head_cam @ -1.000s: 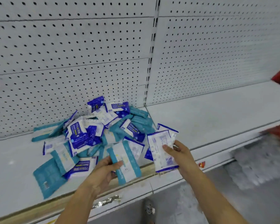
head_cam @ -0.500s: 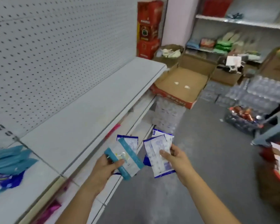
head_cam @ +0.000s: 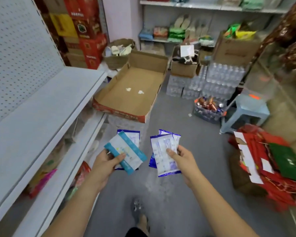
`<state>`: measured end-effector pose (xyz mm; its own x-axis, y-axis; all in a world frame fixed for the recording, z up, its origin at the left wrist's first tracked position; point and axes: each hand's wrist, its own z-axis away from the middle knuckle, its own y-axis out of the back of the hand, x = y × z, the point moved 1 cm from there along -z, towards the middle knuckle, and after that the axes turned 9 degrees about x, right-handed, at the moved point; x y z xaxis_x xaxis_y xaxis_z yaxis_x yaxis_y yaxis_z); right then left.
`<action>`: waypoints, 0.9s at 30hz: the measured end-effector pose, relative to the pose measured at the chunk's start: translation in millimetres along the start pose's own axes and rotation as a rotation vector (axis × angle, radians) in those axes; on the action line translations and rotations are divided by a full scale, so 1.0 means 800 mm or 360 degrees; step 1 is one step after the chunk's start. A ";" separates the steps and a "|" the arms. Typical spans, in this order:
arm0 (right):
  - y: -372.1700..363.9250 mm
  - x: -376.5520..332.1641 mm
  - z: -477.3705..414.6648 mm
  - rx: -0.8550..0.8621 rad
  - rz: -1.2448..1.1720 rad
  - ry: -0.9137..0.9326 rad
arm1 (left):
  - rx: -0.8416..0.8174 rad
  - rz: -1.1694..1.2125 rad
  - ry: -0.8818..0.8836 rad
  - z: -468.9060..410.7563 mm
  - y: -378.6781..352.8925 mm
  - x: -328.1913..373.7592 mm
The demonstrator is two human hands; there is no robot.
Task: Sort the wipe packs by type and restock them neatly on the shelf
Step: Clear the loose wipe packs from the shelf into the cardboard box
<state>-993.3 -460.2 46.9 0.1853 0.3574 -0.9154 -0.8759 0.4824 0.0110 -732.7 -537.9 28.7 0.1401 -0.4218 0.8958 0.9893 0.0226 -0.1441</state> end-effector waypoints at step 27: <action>-0.194 -0.225 -0.815 -0.0364 0.0415 -0.0139 | 0.0671 0.0043 0.0296 -0.690 -0.222 0.112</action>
<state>-1181.2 -1121.0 -52.4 -0.0287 0.5164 -0.8559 -0.9739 0.1783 0.1403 -918.5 -1079.8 -97.6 0.1948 -0.5706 0.7978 0.9208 0.3865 0.0516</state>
